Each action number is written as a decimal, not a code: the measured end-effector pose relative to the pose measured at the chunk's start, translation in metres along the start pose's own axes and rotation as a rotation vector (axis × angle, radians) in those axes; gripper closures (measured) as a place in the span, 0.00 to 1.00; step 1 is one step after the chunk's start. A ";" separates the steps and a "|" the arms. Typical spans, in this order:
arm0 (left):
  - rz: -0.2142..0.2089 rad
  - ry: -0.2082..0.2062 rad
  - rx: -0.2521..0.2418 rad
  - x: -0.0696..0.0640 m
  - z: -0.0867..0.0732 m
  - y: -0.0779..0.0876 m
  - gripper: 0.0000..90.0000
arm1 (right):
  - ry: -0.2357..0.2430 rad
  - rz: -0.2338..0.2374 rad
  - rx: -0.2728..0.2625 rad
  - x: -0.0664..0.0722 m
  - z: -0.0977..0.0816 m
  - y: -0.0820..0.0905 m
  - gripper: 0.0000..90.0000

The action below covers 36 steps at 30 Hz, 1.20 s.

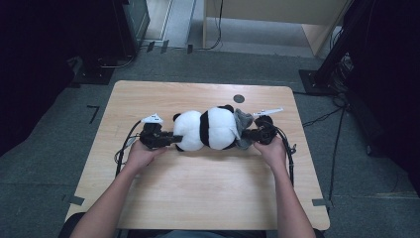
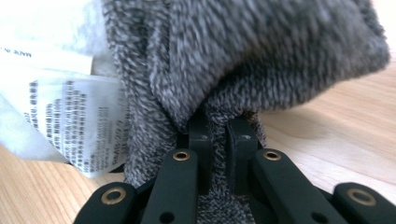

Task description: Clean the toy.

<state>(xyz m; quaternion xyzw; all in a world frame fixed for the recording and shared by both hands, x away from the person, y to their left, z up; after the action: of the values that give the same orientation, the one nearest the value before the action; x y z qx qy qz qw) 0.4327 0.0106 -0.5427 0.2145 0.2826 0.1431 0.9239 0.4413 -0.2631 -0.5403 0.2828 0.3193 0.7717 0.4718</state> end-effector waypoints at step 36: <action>-0.015 -0.022 0.007 -0.003 0.001 -0.004 0.77 | 0.001 0.064 -0.219 0.014 0.054 0.029 0.94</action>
<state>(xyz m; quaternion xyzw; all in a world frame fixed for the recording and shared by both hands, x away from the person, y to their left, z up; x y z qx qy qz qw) 0.4314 0.0060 -0.5422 0.2170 0.2745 0.1328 0.9273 0.4593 -0.2480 -0.4821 0.2395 0.2242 0.8166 0.4749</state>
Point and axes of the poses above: each handheld gripper's, and its own axes: y roughly backward along the jaws, z roughly out of its top, x roughly to its left, the point moved 10 cm from there along -y, roughly forward along the jaws, and after that the axes turned 13 degrees about -z, right-handed, at the moved point
